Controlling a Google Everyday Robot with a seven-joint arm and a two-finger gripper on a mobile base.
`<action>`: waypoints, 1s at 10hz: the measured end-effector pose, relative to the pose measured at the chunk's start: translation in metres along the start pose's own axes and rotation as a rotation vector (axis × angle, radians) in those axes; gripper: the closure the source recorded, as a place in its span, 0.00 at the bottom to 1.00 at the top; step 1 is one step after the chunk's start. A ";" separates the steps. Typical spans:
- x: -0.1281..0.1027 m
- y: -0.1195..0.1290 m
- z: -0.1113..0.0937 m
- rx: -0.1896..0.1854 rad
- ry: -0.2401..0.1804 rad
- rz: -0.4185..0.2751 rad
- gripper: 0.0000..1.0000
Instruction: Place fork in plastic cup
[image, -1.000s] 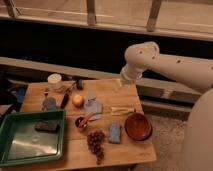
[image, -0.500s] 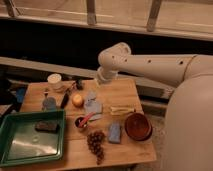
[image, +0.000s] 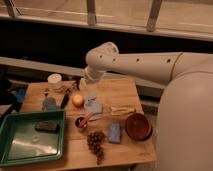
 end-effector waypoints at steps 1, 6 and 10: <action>0.000 0.002 0.001 -0.001 0.004 -0.002 0.37; 0.029 -0.035 0.017 0.024 0.038 0.075 0.37; -0.009 -0.011 0.047 0.012 0.034 0.042 0.37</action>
